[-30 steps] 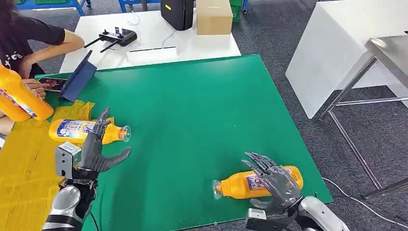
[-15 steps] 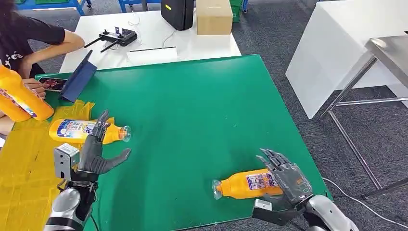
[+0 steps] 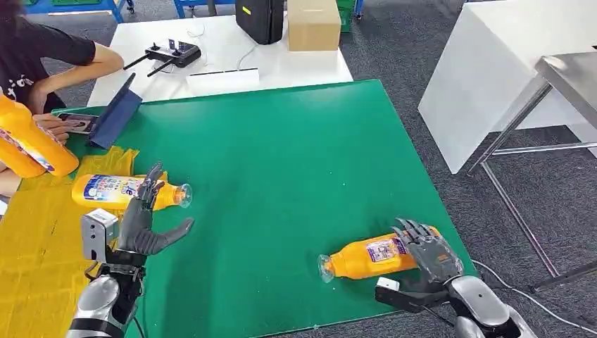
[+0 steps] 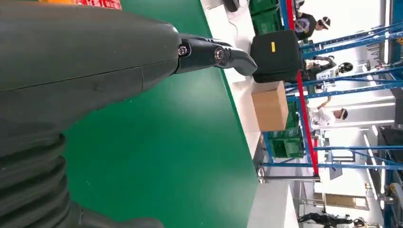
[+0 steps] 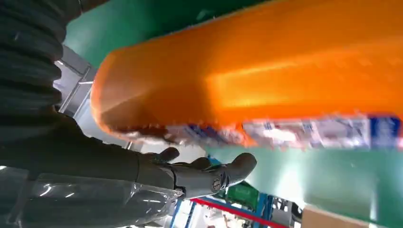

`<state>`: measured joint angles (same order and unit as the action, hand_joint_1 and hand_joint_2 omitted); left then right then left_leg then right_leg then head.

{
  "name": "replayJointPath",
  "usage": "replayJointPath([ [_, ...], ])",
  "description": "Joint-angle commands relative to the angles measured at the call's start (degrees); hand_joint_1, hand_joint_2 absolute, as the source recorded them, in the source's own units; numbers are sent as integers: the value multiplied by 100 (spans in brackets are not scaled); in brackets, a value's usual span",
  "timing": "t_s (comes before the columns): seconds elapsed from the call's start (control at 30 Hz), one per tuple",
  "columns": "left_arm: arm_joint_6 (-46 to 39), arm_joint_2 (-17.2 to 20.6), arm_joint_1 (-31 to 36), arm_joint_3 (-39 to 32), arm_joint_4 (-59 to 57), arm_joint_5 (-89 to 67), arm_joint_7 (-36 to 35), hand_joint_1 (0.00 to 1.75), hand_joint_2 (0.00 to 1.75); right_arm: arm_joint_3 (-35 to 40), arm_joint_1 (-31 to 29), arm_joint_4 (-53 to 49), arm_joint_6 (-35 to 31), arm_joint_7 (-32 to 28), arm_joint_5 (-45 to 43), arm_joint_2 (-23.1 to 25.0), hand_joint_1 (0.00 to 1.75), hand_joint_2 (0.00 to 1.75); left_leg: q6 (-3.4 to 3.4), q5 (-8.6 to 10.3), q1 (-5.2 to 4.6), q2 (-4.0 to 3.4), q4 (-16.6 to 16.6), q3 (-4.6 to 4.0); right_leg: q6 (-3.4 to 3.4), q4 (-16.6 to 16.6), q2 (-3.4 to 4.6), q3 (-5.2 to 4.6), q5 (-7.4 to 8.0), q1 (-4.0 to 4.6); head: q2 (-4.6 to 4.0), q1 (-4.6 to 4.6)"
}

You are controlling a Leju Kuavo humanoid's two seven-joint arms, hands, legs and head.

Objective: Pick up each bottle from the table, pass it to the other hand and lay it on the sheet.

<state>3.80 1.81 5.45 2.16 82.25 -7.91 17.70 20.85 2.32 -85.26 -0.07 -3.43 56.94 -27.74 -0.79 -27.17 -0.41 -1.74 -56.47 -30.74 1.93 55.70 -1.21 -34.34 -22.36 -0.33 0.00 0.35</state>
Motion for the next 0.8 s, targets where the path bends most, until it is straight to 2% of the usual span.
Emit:
replayJointPath([
  [0.03, 19, -91, 196, -63, -379, 36, -50, 0, 175, 254, -399, 765, 93, 110, 243, 112, 0, 175, 11, -9, 15, 10, 6, 30, -5, -13, 17, 31, -4, 11, 0, 0],
  [0.23, 72, -101, 205, -73, -473, 107, -94, 0, 175, 594, -781, 1404, 293, 185, 466, 118, 0, 175, 5, -1, 9, -1, 7, 20, -2, -13, 12, 22, 3, 7, 0, 0],
  [0.47, 57, -113, 132, -118, -457, 117, -123, 0, 175, 844, -1019, 1796, 252, 392, 693, 188, 0, 175, 11, 1, 18, 18, 9, 52, -5, -25, 11, 59, 7, 15, 2, 0],
  [0.53, 60, -114, 134, -117, -466, 126, -137, 0, 175, 890, -1091, 1929, 277, 405, 726, 213, 3, 175, 1, -4, 13, 3, 7, 60, -3, -20, 11, 70, 6, 11, 0, 2],
  [0.6, 59, -108, 137, -115, -470, 126, -137, 0, 175, 934, -1136, 2001, 289, 405, 737, 208, 26, 175, -4, -6, 9, 2, 6, 61, -2, -17, 9, 70, 6, 8, 0, 0],
  [0.63, 58, -104, 150, -113, -483, 126, -137, 0, 175, 983, -1174, 2050, 321, 391, 750, 185, 65, 175, -4, -6, 10, 0, 7, 61, -3, -20, 11, 70, 7, 9, 0, 2],
  [0.67, 58, -100, 160, -112, -496, 126, -137, 0, 175, 1030, -1204, 2083, 359, 375, 755, 155, 133, 175, -3, -4, 12, 1, 7, 60, -3, -24, 12, 70, 10, 10, 0, 2],
  [0.73, 59, -94, 176, -114, -513, 126, -137, 0, 175, 1066, -1239, 2123, 402, 359, 756, 120, 134, 175, -6, -5, 7, -1, 6, 63, -2, -20, 8, 72, 7, 5, 0, 2],
  [0.8, 76, -90, 194, -116, -541, 153, -135, 0, 175, 1133, -1291, 2188, 455, 326, 757, 85, 150, 175, -3, 0, 13, 11, 6, 55, -3, -27, 6, 69, 13, 11, 0, 2],
])
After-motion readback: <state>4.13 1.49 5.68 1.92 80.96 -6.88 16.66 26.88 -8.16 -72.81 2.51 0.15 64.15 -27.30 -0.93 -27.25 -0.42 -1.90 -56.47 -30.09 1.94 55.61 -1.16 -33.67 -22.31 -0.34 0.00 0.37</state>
